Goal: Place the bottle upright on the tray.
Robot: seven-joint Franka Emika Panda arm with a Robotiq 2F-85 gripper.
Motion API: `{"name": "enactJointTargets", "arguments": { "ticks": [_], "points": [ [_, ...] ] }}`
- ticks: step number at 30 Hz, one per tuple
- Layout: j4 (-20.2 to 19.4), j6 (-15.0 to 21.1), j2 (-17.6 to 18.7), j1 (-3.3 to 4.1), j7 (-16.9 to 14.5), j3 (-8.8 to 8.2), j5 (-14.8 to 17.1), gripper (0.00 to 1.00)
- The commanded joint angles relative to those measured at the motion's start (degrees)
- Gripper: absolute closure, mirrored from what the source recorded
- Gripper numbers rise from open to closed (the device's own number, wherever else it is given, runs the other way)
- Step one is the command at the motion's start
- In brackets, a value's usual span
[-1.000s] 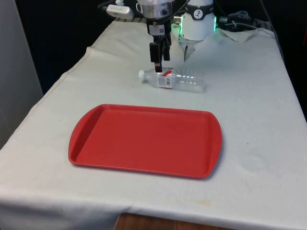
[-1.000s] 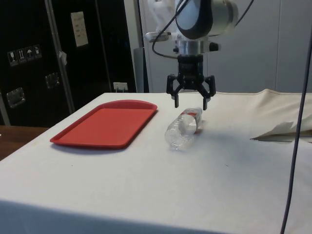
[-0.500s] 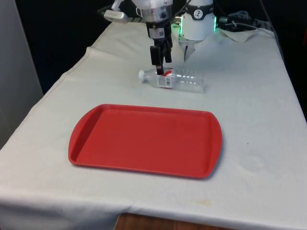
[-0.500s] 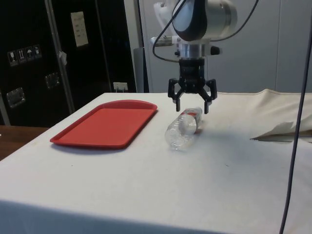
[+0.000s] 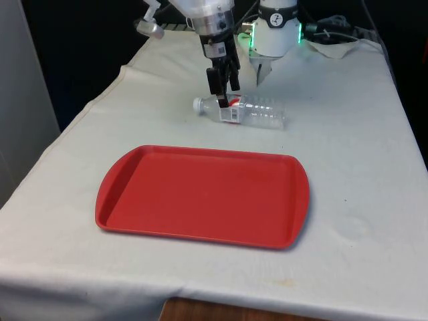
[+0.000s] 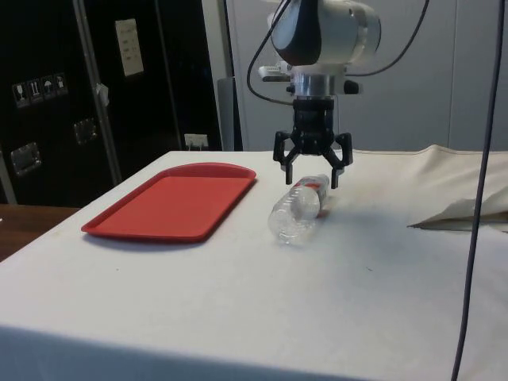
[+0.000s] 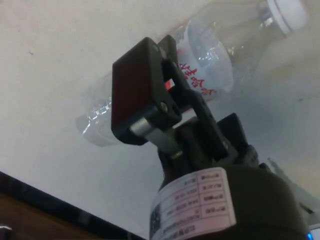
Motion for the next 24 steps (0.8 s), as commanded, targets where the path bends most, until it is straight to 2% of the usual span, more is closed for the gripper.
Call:
{"name": "enactJointTargets", "arguments": {
  "ticks": [1, 2, 10, 11, 12, 15, 17, 18, 19, 24],
  "points": [
    [0.17, -0.40, 0.00, 0.00, -0.69, -0.11, 0.57, 0.00],
    [0.34, -1.20, -0.80, -0.57, -2.46, 0.17, 2.46, 0.00],
    [1.32, -3.95, -0.63, -0.63, -8.71, -1.32, 8.02, 0.00],
    [1.20, -3.50, 0.00, -0.11, -7.85, -1.72, 7.05, 0.00],
    [1.43, -4.30, -0.57, -0.63, -9.28, -1.49, 8.54, 0.00],
    [1.72, -5.27, -0.52, -0.69, -10.89, -1.95, 9.91, 0.00],
    [1.95, -6.02, -0.46, -0.63, -11.92, -2.35, 10.77, 0.00],
    [1.72, -5.33, 0.00, -0.17, -10.66, -2.58, 9.45, 0.00],
    [2.18, -6.82, -0.17, -0.69, -12.95, -2.64, 11.69, 0.00],
    [2.81, -8.82, 0.74, -0.80, -15.87, -3.21, 14.21, 0.00]
  ]
}}
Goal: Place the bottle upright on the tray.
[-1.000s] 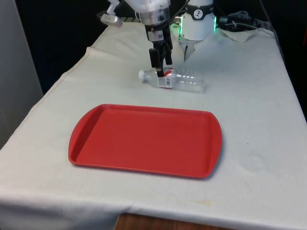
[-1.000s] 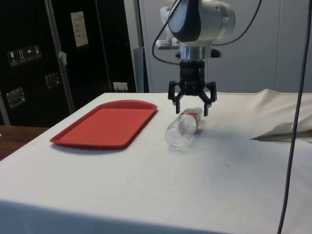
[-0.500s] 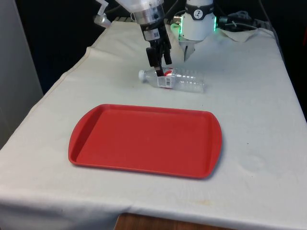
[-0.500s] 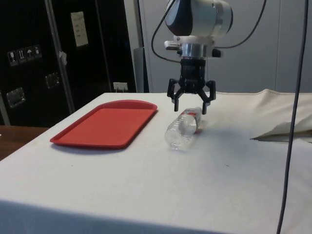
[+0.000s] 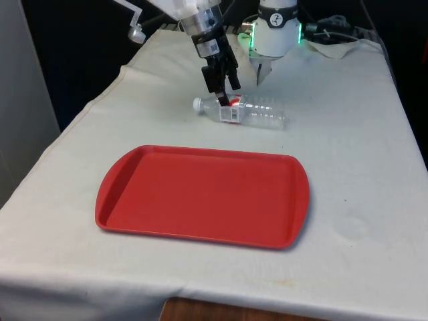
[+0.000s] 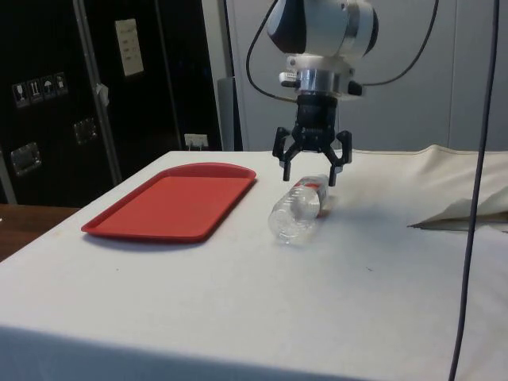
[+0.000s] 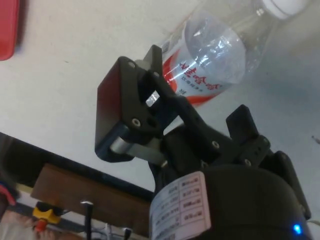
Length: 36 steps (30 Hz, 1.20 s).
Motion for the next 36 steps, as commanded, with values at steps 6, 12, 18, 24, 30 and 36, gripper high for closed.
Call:
{"name": "enactJointTargets", "arguments": {
  "ticks": [6, 12, 18, 24, 30, 36],
  "points": [
    [1.38, -2.75, 1.32, -0.46, -4.13, -0.29, 4.13, 0.00],
    [2.23, -4.53, 2.46, -0.63, -6.25, -0.63, 6.13, 0.00],
    [3.44, -7.33, 3.90, -0.86, -8.94, -1.60, 8.19, 0.00],
    [4.58, -10.54, 5.27, -1.09, -11.34, -2.86, 9.51, 0.00],
    [6.07, -14.67, 7.10, -1.32, -14.27, -4.64, 10.89, 0.00],
    [7.56, -18.56, 8.82, -1.66, -16.56, -6.19, 11.57, 0.00]
  ]
}}
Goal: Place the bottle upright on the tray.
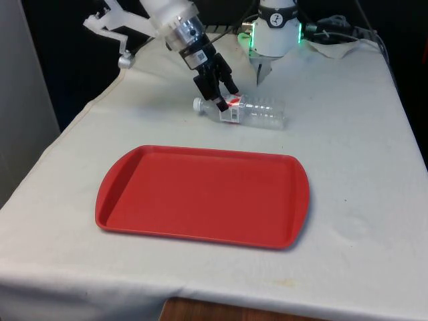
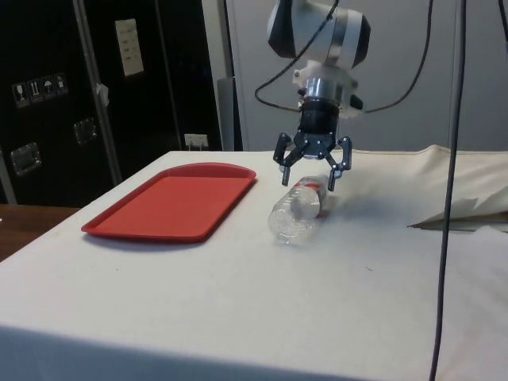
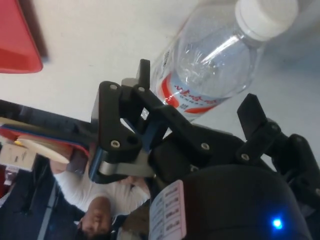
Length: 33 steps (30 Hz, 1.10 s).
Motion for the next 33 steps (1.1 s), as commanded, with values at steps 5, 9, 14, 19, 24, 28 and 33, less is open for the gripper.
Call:
{"name": "enactJointTargets", "arguments": {
  "ticks": [5, 9, 14, 19, 24, 28, 33],
  "points": [
    [1.20, -3.21, 1.38, -0.63, -2.46, -0.80, 1.60, 0.00],
    [2.52, -5.96, 3.21, -0.74, -4.18, -1.95, 2.58, 0.00],
    [3.78, -7.73, 5.39, -0.74, -5.79, -2.75, 3.84, 0.00],
    [4.81, -9.40, 7.45, -0.86, -7.62, -3.55, 5.16, 0.00],
    [5.79, -11.23, 9.17, -0.80, -9.28, -4.47, 6.36, 0.00],
    [6.13, -11.97, 10.03, -0.34, -9.80, -5.33, 6.36, 0.00],
    [7.10, -14.04, 11.57, -0.97, -11.69, -5.73, 7.68, 0.00]
  ]
}}
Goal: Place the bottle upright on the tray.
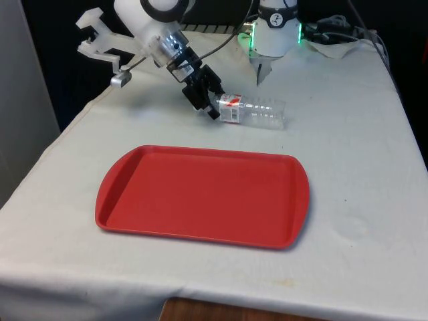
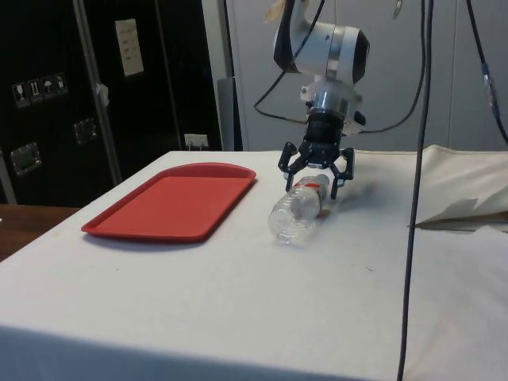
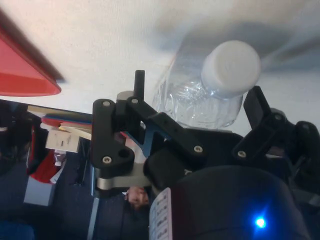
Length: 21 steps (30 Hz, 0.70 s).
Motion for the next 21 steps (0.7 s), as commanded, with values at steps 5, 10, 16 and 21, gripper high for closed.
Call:
{"name": "enactJointTargets", "arguments": {
  "ticks": [5, 10, 16, 21],
  "points": [
    [0.97, -1.72, 1.43, -0.63, -1.43, -0.11, 1.09, 0.00],
    [1.43, -2.75, 2.46, -0.40, -2.18, -0.69, 1.66, 0.00],
    [1.43, -2.69, 2.52, -0.23, -2.06, -0.80, 1.49, 0.00],
    [1.38, -2.69, 2.52, -0.17, -2.06, -0.86, 1.38, 0.00]
  ]
}}
